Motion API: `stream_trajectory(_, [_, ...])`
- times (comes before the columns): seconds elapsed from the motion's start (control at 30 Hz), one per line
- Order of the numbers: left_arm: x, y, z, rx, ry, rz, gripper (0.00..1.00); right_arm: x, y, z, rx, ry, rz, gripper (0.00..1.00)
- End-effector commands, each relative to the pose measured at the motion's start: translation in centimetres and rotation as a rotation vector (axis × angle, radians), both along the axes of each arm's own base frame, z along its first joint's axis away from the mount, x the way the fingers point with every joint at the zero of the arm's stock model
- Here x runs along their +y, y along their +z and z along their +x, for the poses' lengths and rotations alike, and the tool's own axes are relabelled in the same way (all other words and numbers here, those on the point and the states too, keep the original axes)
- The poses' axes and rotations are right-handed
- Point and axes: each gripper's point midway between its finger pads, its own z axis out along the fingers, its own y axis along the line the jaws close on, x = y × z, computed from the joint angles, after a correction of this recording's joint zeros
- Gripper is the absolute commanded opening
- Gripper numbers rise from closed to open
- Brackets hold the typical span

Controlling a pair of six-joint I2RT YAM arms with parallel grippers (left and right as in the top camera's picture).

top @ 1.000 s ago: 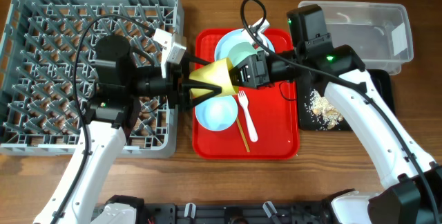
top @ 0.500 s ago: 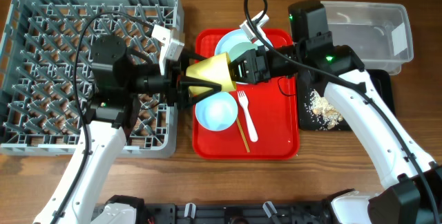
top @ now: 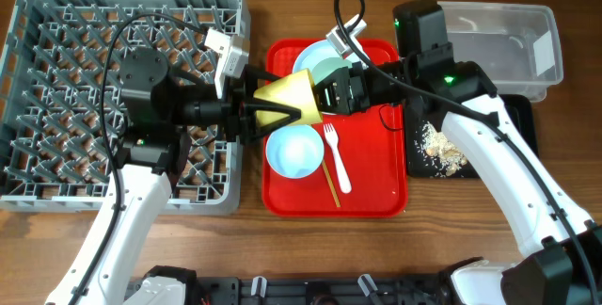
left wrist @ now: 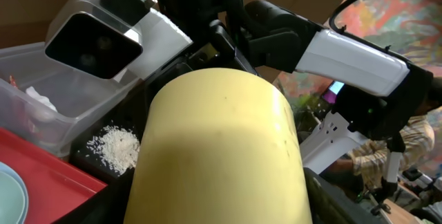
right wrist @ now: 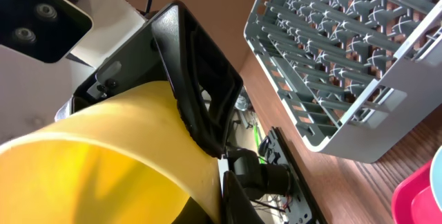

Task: Sort waste into correct bins and load items into the dishwasher rack
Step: 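Carry the yellow cup with the left gripper over the dish rack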

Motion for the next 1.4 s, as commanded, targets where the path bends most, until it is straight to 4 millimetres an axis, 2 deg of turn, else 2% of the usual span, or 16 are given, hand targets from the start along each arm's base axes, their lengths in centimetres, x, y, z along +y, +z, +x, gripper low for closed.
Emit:
stream_trajectory(0.0, [-0.2,1.1,-1.1,-0.053,-0.058,-0.010,0.61,0.1,-1.1,0.7,0.022,-0.030,-0.036,0.04])
stream_trajectory(0.2, [-0.2,1.1,-1.1,-0.057,-0.058,-0.009,0.56,0.1,-1.1,0.7,0.023,-0.029,-0.035,0.06])
stream_trajectory(0.3, [-0.2,1.1,-1.1,-0.060,-0.057,-0.009,0.50,0.1,-1.1,0.6,0.023,-0.027,-0.034,0.15])
stream_trajectory(0.47, [0.0,1.1,-0.8,-0.062,-0.043,-0.008,0.50,0.0,-1.4,1.0,0.014,-0.046,-0.052,0.30])
stream_trajectory(0.6, [0.6,0.6,0.5,-0.032,0.028,0.001,0.42,-0.3,-2.0,1.8,0.003,-0.089,-0.085,0.31])
stream_trajectory(0.67, [1.1,0.1,1.1,-0.032,0.057,0.012,0.33,-0.8,-2.3,2.5,0.004,-0.123,-0.105,0.32])
stream_trajectory(0.8, [2.3,-1.8,2.8,0.031,0.163,0.056,0.23,-2.2,-3.2,4.2,-0.004,-0.206,-0.155,0.32])
stream_trajectory(0.93, [4.4,-4.9,5.0,0.130,0.335,0.146,0.17,-4.5,-4.8,6.0,0.001,-0.317,-0.245,0.32])
stream_trajectory(1.03, [6.9,-7.0,6.5,0.231,0.474,0.202,0.09,-6.8,-6.7,6.4,0.002,-0.372,-0.354,0.31])
stream_trajectory(1.17, [10.4,-9.3,7.2,0.363,0.620,0.259,0.04,-10.3,-9.3,5.6,-0.005,-0.426,-0.572,0.31])
stream_trajectory(1.27, [13.0,-10.8,7.2,0.445,0.732,0.310,0.04,-12.4,-9.8,5.0,-0.036,-0.458,-0.693,0.31])
stream_trajectory(1.37, [15.5,-11.4,7.2,0.482,0.840,0.374,0.04,-14.3,-9.5,4.5,-0.081,-0.504,-0.789,0.31])
